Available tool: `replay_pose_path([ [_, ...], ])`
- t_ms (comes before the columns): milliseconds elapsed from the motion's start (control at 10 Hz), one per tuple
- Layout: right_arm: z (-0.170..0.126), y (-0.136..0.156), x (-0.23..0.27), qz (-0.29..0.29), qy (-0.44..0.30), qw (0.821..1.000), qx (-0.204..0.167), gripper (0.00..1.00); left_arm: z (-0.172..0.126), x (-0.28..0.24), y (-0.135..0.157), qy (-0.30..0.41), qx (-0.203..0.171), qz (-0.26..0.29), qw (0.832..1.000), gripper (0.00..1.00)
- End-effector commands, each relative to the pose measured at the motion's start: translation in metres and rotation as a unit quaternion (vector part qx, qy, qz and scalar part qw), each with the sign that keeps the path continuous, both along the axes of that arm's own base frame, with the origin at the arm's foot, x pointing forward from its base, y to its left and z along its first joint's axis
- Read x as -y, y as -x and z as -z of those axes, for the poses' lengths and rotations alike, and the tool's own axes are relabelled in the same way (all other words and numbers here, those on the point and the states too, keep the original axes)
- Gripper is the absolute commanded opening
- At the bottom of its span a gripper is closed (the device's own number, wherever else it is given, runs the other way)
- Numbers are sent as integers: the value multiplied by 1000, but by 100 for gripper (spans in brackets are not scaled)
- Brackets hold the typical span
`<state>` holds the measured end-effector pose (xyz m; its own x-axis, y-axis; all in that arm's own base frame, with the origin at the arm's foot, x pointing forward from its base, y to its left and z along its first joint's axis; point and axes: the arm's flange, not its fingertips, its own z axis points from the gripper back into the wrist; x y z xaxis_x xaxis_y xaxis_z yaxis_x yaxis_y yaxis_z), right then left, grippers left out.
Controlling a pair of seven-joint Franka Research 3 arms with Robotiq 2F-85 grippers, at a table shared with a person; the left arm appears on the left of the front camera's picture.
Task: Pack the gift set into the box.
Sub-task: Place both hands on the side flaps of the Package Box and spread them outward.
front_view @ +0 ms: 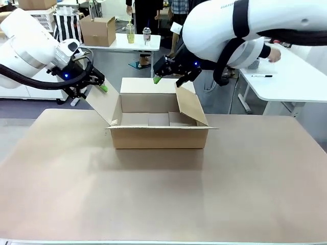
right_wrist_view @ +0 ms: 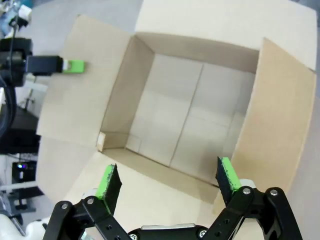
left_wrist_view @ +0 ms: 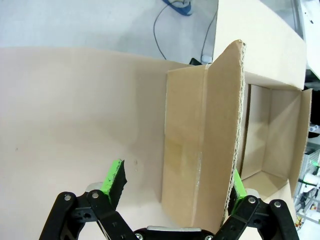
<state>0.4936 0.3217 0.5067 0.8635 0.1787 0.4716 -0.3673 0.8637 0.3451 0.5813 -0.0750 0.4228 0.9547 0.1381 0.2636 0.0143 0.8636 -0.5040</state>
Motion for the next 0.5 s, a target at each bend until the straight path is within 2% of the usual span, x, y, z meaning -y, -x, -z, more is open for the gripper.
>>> replay_pose_path([
  [0,0,-1,0,2,-1,1000,3,100,-2,-1,2,-4,2,-5,1000,100],
  [100,-2,-10,-14,17,133,991,-4,100,-2,-1,2,-4,2,-5,1000,100],
  [200,-9,-22,-16,9,132,991,18,100,-2,-1,2,-4,2,-5,1000,100],
  [400,-6,-43,-22,-8,167,986,-4,100,-2,-1,2,-4,2,-5,1000,100],
])
